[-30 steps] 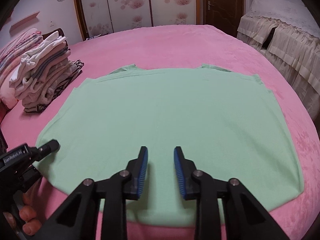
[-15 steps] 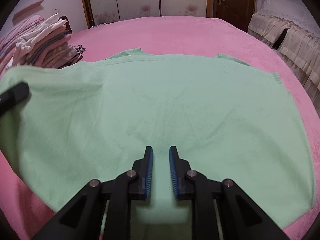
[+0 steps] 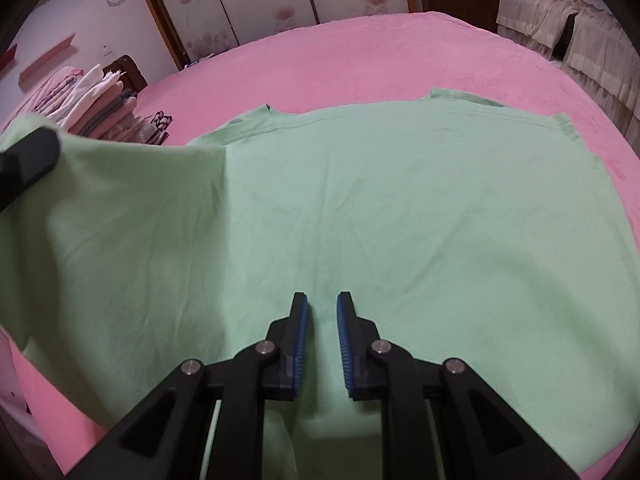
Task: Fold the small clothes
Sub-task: 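Close the left tool on the shirt's side edge and fold it inward, then open the left tool and release the folded side onto the shirt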
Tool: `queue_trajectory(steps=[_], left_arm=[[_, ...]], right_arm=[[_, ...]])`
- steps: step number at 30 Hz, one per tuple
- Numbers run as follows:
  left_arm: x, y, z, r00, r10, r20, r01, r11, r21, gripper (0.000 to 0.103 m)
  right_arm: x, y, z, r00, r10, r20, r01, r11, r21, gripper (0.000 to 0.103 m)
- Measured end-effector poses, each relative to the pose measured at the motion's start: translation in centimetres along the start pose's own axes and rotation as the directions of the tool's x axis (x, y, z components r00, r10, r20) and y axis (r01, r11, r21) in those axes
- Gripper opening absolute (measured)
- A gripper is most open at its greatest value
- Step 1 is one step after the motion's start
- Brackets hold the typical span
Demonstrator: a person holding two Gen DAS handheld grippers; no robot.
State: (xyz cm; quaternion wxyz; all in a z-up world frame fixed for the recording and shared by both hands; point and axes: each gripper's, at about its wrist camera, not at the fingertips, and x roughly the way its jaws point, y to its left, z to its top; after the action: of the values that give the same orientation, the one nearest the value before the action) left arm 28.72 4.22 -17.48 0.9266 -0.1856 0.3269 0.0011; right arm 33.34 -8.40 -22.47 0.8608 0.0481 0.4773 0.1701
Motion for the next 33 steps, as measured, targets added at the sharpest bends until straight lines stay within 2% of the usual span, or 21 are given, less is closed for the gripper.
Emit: queue_trajectory(steps=[4, 9, 12, 16, 18, 19, 20, 21, 22, 24, 27, 29, 33], left_arm=[[1.1, -4.4, 0.1, 0.999, -0.01, -0.031, 0.013, 0.993, 0.117, 0.006], [3.0, -11.4, -2.3, 0.995, -0.043, -0.091, 0.069, 0.952, 0.298, 0.006], [4.4, -15.4, -5.1, 0.985, -0.079, -0.156, 0.135, 0.911, 0.391, 0.006], [5.7, -20.2, -9.7, 0.971, -0.096, -0.22, 0.201, 0.828, 0.524, 0.006], [6.4, -21.5, -11.5, 0.959, -0.085, -0.272, 0.229, 0.797, 0.559, 0.007], [6.8, -21.7, -12.1, 0.954, -0.074, -0.292, 0.235, 0.789, 0.567, 0.009], [7.2, -22.0, -13.0, 0.945, -0.057, -0.322, 0.242, 0.782, 0.574, 0.021], [7.4, -22.0, -13.5, 0.936, -0.058, -0.347, 0.26, 0.778, 0.571, 0.032], [7.4, -22.0, -14.0, 0.926, -0.071, -0.372, 0.283, 0.78, 0.558, 0.037], [6.9, -21.9, -14.6, 0.919, -0.093, -0.382, 0.304, 0.784, 0.541, 0.05], [5.5, -21.1, -14.8, 0.91, -0.141, -0.389, 0.34, 0.791, 0.508, 0.052], [4.5, -20.1, -14.4, 0.904, -0.168, -0.394, 0.356, 0.806, 0.473, 0.053], [2.7, -16.9, -12.3, 0.9, -0.221, -0.376, 0.364, 0.856, 0.368, 0.056]], right_arm=[[-2.2, -2.0, -0.4, 0.999, 0.026, 0.033, -0.029, 0.996, 0.085, 0.015], [-7.1, -7.2, -1.9, 0.994, -0.084, 0.075, 0.069, 0.981, 0.179, 0.015], [-10.2, -10.9, -3.5, 0.983, -0.162, 0.092, 0.135, 0.96, 0.245, 0.015], [-13.6, -15.3, -6.0, 0.966, -0.241, 0.094, 0.198, 0.922, 0.333, 0.015], [-14.6, -17.0, -7.1, 0.958, -0.272, 0.086, 0.224, 0.903, 0.366, 0.015], [-14.9, -17.7, -7.4, 0.956, -0.281, 0.079, 0.233, 0.897, 0.376, 0.015], [-15.0, -18.3, -7.7, 0.956, -0.286, 0.071, 0.238, 0.892, 0.385, 0.015], [-15.1, -18.8, -8.0, 0.954, -0.292, 0.065, 0.244, 0.886, 0.394, 0.015], [-15.2, -19.2, -8.2, 0.954, -0.293, 0.06, 0.246, 0.883, 0.399, 0.015], [-15.0, -19.4, -8.4, 0.958, -0.282, 0.057, 0.235, 0.882, 0.409, 0.015], [-15.6, -19.6, -8.6, 0.961, -0.267, 0.075, 0.214, 0.886, 0.412, 0.015], [-16.0, -19.6, -8.7, 0.962, -0.257, 0.093, 0.198, 0.89, 0.41, 0.015], [-16.8, -18.5, -7.9, 0.962, -0.237, 0.136, 0.169, 0.907, 0.385, 0.015]])
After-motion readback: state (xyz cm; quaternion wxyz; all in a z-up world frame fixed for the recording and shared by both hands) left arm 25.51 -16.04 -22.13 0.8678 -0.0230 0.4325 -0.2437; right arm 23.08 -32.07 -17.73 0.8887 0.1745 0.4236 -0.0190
